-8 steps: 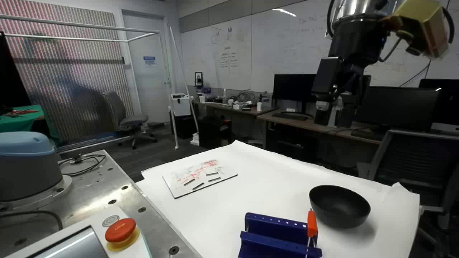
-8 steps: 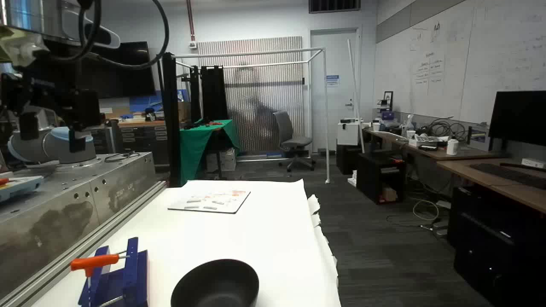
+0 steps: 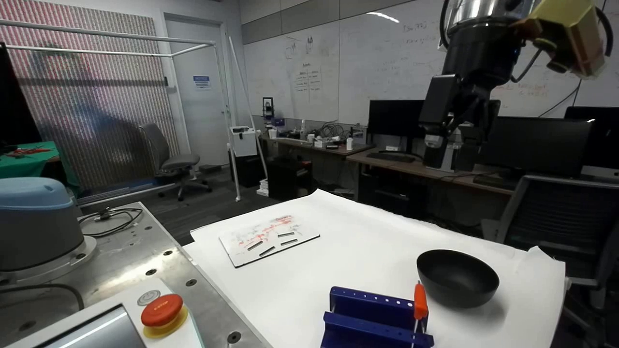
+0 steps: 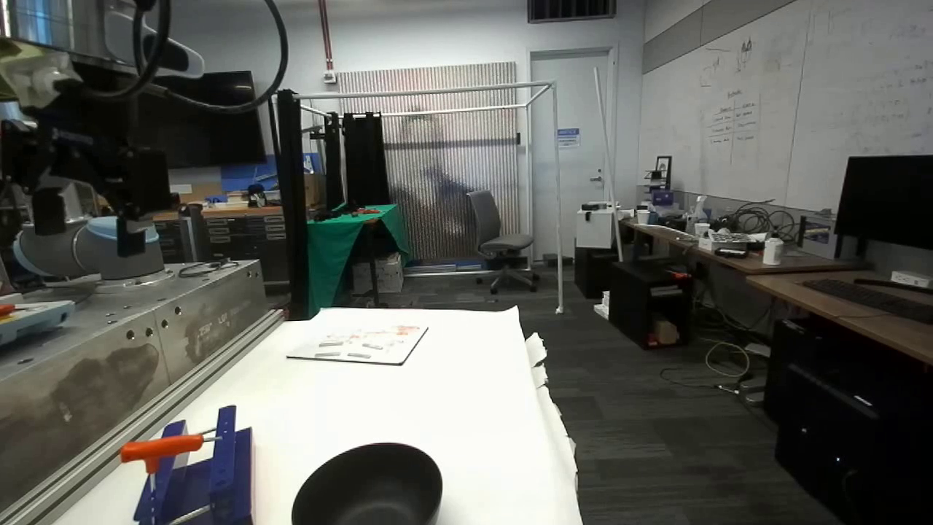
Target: Put the red object in the bowl
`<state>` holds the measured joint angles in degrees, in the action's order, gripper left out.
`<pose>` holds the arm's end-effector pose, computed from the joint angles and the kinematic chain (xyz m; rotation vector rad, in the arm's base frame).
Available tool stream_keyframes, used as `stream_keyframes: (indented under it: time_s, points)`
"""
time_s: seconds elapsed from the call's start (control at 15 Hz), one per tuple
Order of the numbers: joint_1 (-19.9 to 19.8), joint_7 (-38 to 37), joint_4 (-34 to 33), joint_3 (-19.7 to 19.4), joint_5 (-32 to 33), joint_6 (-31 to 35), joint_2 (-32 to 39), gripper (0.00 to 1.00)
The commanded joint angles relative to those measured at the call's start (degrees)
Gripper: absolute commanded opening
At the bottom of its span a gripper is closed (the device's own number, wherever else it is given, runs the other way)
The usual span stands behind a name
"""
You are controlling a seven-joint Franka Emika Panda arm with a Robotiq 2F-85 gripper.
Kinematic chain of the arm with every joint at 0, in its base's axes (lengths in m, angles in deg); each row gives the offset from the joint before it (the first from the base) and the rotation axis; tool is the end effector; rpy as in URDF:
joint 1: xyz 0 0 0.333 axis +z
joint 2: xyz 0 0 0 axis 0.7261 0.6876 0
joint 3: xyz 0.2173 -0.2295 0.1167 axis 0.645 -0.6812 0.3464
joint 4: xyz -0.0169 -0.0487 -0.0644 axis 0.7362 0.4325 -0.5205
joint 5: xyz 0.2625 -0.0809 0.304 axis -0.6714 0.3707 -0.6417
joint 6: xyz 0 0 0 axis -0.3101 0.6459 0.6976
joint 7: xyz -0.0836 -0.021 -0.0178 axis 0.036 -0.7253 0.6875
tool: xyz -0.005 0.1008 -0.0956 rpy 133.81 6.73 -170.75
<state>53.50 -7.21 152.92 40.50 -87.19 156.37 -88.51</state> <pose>0.4552 0.1398 0.4924 -2.9143 0.1593 -0.0311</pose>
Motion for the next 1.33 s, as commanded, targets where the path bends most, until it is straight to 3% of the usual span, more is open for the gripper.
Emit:
stream_keyframes:
  time_s: [0.0,0.27,0.73,1.27]
  points:
    - [0.2,-4.5,-2.1,1.8,-1.4,-2.4,6.6,1.0]
    - [0.6,-7.3,-3.9,2.6,-4.4,-1.2,17.0,1.0]
    - [0.8,-16.4,-5.4,0.7,-4.9,12.0,30.8,1.0]
    - [1.5,-29.1,-1.6,-0.5,-5.3,13.7,30.2,1.0]
